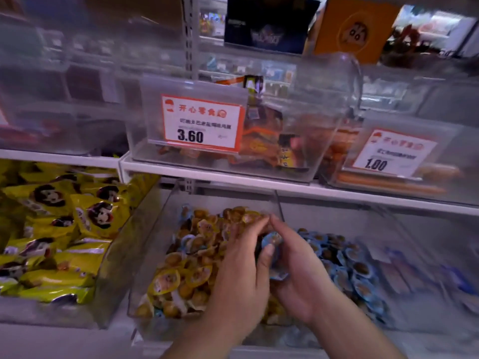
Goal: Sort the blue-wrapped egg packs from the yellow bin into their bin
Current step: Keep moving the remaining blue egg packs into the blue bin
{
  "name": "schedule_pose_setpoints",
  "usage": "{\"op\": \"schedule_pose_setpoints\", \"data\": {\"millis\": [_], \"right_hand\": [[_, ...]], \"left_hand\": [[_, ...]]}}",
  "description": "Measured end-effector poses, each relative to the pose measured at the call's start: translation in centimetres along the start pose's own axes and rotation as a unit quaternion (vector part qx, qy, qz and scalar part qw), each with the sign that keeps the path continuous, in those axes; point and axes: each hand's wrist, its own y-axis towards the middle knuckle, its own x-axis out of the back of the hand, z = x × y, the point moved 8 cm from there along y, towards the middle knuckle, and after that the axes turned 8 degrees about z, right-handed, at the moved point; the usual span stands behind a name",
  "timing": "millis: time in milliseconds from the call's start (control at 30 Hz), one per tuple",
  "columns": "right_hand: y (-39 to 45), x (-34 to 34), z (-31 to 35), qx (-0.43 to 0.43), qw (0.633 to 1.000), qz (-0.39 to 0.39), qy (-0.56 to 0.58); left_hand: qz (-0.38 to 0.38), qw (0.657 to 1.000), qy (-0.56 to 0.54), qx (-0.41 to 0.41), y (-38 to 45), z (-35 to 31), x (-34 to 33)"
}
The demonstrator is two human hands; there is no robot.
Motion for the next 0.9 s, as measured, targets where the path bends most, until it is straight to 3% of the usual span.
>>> {"op": "schedule_pose_setpoints", "data": {"millis": [67, 233, 300, 367, 500, 567, 633, 767, 900], "right_hand": [[-0.8, 1.1, 0.9, 0.015, 1.0, 0.009, -0.025], [-1.6, 2.5, 4.0, 0.095, 0.991, 0.053, -0.08], [-2.2, 4.7, 6.8, 0.15, 0.984, 0.019, -0.098], [-3.3, 7.9, 9.4, 0.187, 0.959, -0.056, -0.205], [-4.8, 14.5, 10.9, 0.111, 0.896, -0.135, -0.409], [-5.0, 16.8, 10.2, 0.036, 0.887, -0.137, -0.44], [-5.0, 17.7, 10.3, 0.028, 0.88, -0.16, -0.446], [-5.1, 15.9, 11.9, 0.165, 0.879, -0.218, -0.391], [-4.1, 10.1, 11.7, 0.267, 0.844, -0.198, -0.422]], "left_hand": [[0.044, 0.998, 0.01, -0.031, 0.2, -1.2, -1.8], [0.073, 0.99, -0.08, -0.09, 0.3, -3.3, -3.0], [0.065, 0.989, -0.097, -0.092, 0.3, -3.1, -2.8], [0.039, 0.995, -0.066, -0.062, 0.7, -1.9, -2.1], [0.067, 0.994, 0.081, -0.021, 1.4, 1.8, -1.2], [0.103, 0.985, 0.137, 0.01, 1.2, 3.5, -1.0], [0.133, 0.974, 0.181, 0.029, 0.8, 4.5, -0.6], [0.14, 0.962, 0.235, 0.027, -0.2, 4.5, 1.1], [0.023, 0.97, 0.24, 0.023, -1.0, 2.7, 5.2]]}}
